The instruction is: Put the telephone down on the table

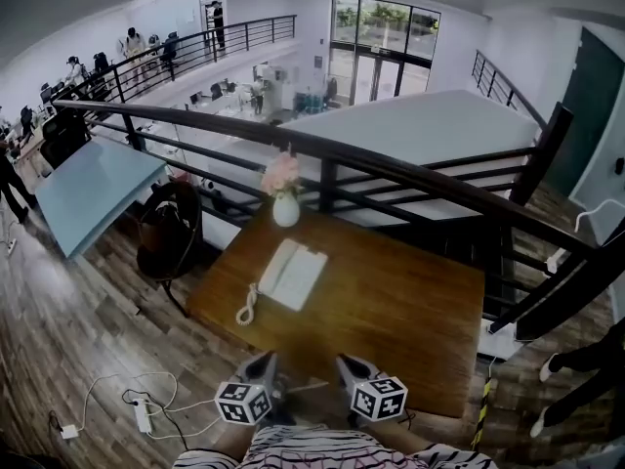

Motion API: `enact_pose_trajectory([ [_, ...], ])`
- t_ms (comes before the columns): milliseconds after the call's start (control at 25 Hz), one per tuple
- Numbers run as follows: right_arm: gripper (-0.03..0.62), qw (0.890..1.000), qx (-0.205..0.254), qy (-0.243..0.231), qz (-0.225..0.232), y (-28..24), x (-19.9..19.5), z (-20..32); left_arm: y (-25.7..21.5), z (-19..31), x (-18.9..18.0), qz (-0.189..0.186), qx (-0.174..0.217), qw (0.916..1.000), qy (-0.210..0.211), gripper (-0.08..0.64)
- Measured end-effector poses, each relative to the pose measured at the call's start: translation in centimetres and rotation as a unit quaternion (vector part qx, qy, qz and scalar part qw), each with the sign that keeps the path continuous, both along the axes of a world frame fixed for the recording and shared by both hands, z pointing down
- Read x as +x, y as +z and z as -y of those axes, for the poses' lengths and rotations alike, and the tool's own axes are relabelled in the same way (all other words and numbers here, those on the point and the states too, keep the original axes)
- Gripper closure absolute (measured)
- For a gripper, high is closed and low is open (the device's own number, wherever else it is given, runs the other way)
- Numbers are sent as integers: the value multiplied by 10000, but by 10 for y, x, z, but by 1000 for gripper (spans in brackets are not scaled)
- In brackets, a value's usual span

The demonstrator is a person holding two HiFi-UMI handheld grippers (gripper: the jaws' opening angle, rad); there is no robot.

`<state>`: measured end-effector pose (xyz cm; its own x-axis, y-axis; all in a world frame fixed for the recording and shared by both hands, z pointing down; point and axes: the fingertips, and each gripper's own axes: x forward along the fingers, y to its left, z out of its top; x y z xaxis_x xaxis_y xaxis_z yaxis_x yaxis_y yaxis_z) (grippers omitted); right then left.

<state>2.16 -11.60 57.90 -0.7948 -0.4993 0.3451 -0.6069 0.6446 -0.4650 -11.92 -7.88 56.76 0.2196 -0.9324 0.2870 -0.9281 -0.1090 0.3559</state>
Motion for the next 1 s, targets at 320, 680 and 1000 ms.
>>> enact_pose_trajectory([
  [320,594,9999,-46,-65,-84,1,7,-18,-2,-28,4,-49,-9,10000,-40,558],
  [680,594,9998,74,60,-171,-5,7,-22,-3,-40,0,-58,-7,10000,-54,558],
  [1000,594,9997,56,127,-221,-5,1,-21,-4,-41,-9,-147,18,9998,-140,558],
])
